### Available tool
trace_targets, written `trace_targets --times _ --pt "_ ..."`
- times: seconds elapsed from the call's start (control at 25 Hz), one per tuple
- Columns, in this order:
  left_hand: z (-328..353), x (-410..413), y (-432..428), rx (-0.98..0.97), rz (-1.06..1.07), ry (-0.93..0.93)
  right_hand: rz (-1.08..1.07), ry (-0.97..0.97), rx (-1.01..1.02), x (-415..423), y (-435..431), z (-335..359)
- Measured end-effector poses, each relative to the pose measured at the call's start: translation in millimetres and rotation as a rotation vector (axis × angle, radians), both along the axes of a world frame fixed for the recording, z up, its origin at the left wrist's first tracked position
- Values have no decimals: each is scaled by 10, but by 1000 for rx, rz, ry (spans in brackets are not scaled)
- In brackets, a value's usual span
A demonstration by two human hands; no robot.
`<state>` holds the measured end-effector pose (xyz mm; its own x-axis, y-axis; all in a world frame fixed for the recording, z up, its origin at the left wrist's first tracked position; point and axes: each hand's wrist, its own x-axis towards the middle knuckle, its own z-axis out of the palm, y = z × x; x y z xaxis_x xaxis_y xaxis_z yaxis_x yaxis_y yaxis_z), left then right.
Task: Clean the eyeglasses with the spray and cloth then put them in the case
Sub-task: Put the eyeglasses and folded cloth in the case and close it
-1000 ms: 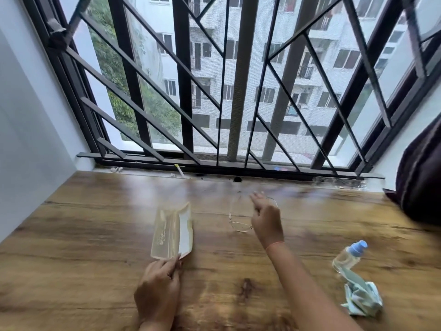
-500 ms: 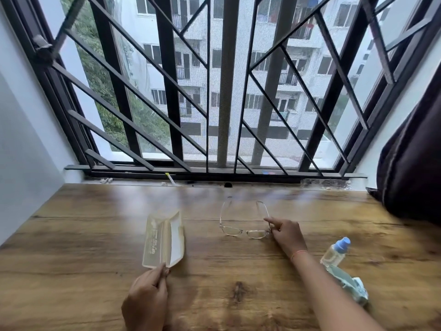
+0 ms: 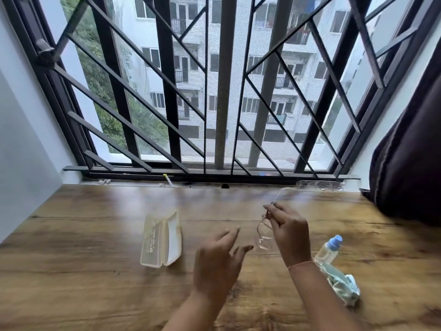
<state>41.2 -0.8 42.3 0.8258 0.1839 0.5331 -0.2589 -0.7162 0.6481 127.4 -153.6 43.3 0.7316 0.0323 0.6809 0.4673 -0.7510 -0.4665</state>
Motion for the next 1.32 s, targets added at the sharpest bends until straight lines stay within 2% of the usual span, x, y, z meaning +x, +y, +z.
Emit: trace_targets --times 0.12,0.28,0.44,0.52,0.6,0.68,0.76,0.84,0.92,1.04,1.12,1.2,1.32 --pt "263 153 -238 15 -96 121 52 -45 -76 -231 53 150" --pt "409 146 -285 -220 -181 154 178 -87 -45 -387 -11 317" --pt "455 66 -259 -235 -159 104 241 -76 48 -571 61 422" --pt "459 76 -139 -461 -116 117 250 -114 147 -636 36 457" --pt "437 136 41 -806 -139 157 82 -117 381 -610 -78 456" --pt "383 189 179 -1039 -197 189 -93 107 623 -539 -189 393" --pt "329 202 246 -1172 -251 201 45 370 805 -515 -209 280" --pt "277 192 285 -1251 -289 189 217 438 884 -547 -181 184" --pt "221 179 333 -1281 -281 161 258 347 771 -605 -180 131" --pt "156 150 363 -1262 -262 128 215 29 240 -635 -179 121" --pt "141 125 341 -1272 -265 119 202 -96 -48 -617 -148 134" --pt "134 111 322 -1280 -273 109 206 -127 -119 -614 -122 149" --pt "122 100 328 -1301 -273 86 248 -85 0 -640 -114 153"
